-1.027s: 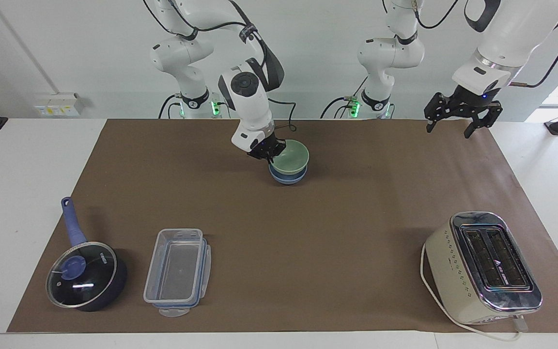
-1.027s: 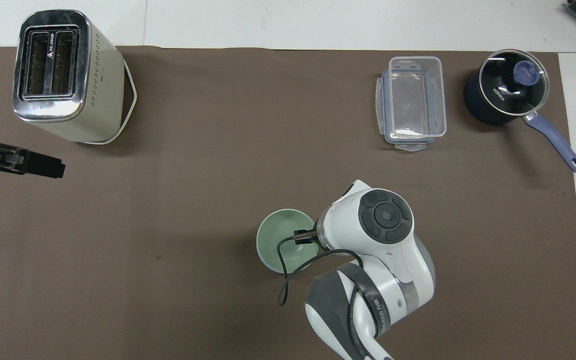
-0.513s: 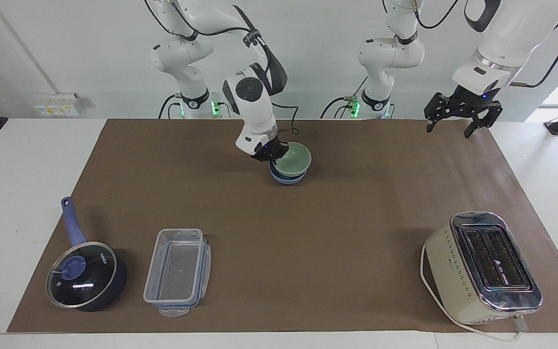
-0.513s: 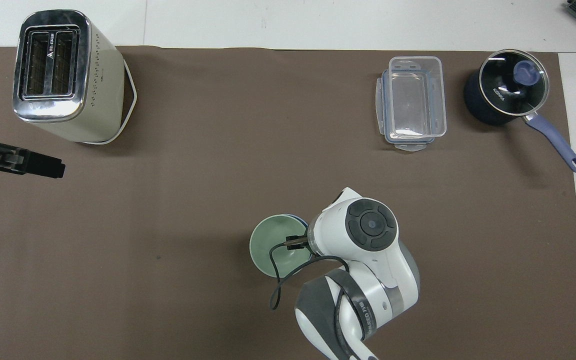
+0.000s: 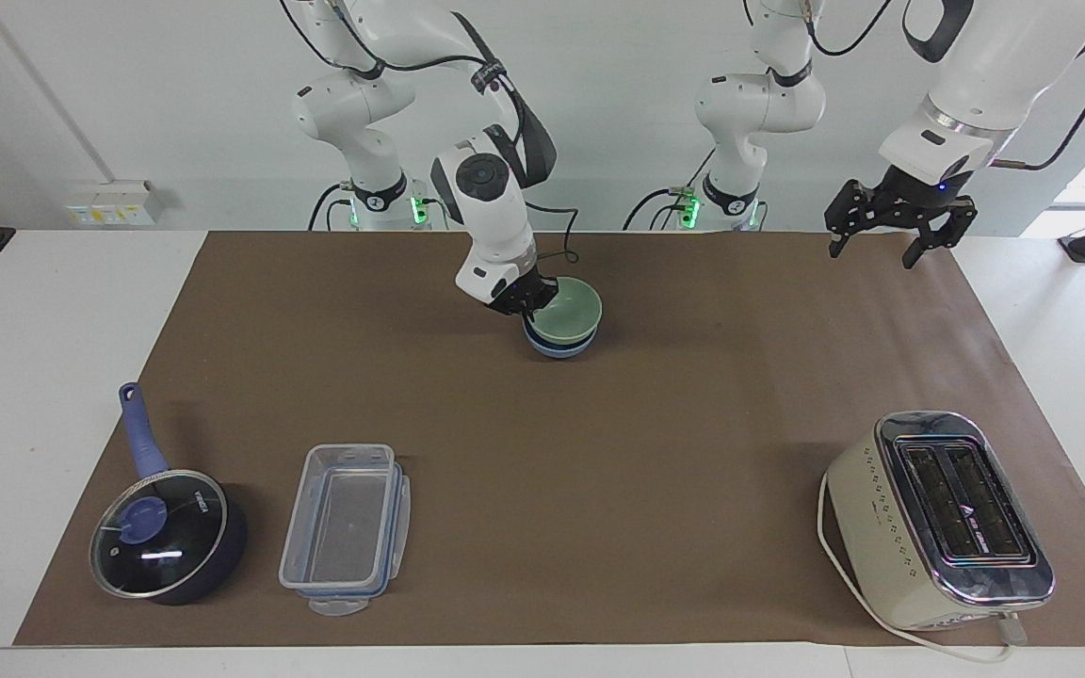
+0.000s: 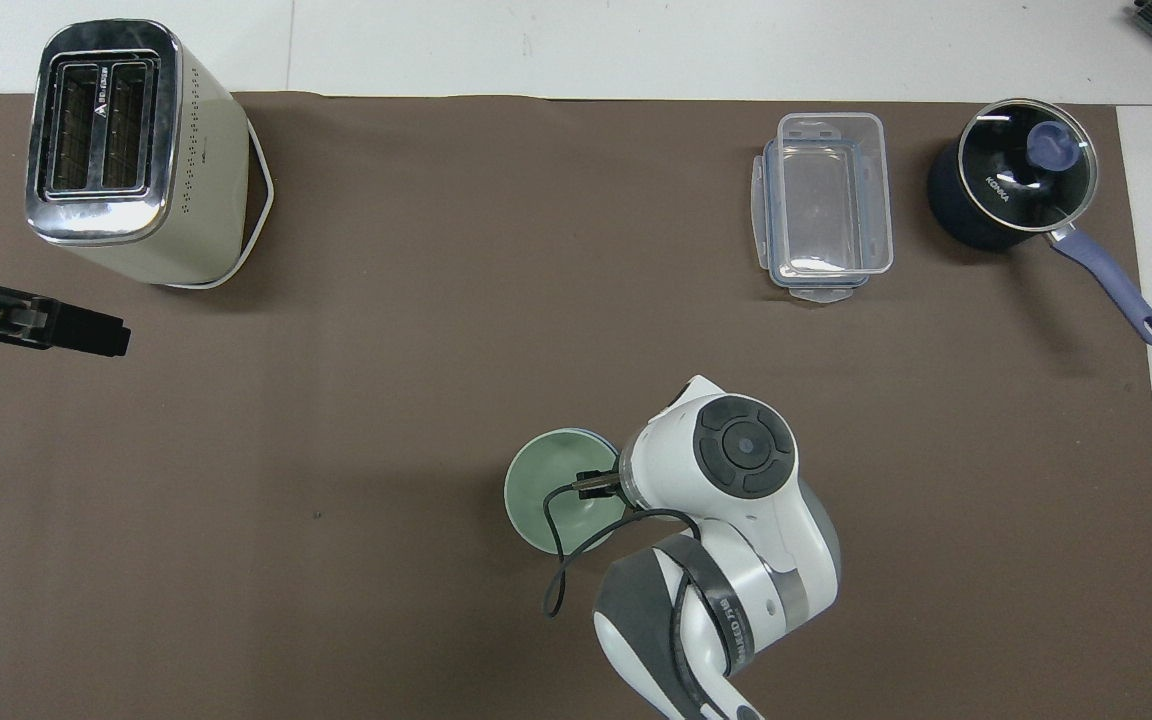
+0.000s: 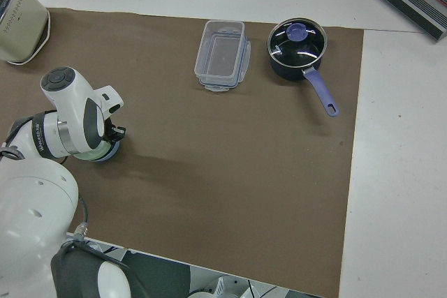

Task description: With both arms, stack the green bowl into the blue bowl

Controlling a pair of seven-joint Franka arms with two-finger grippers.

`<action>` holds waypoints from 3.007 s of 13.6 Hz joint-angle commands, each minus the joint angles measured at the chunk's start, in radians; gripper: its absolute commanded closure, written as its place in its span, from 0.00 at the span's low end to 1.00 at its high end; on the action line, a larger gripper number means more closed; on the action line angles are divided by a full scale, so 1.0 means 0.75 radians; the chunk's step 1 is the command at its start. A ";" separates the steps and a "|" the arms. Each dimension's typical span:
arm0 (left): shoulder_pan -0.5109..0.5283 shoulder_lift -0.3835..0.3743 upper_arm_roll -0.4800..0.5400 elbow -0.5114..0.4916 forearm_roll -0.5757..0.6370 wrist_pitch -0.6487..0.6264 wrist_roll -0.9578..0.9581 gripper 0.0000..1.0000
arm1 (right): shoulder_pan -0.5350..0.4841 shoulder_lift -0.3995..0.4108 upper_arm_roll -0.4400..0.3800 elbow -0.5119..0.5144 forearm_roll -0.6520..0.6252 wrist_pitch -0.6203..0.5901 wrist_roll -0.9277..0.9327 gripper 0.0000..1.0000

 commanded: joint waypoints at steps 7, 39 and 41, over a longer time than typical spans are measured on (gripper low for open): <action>0.018 0.014 -0.009 0.032 0.009 -0.032 0.012 0.00 | -0.010 0.005 0.001 0.026 0.032 0.031 -0.003 0.00; 0.018 0.014 -0.011 0.032 0.011 -0.016 0.008 0.00 | -0.824 -0.228 -0.017 0.828 -0.355 -0.986 -0.344 0.00; 0.016 0.014 -0.011 0.030 0.011 -0.020 0.008 0.00 | -0.824 -0.244 -0.022 0.828 -0.351 -1.025 -0.367 0.00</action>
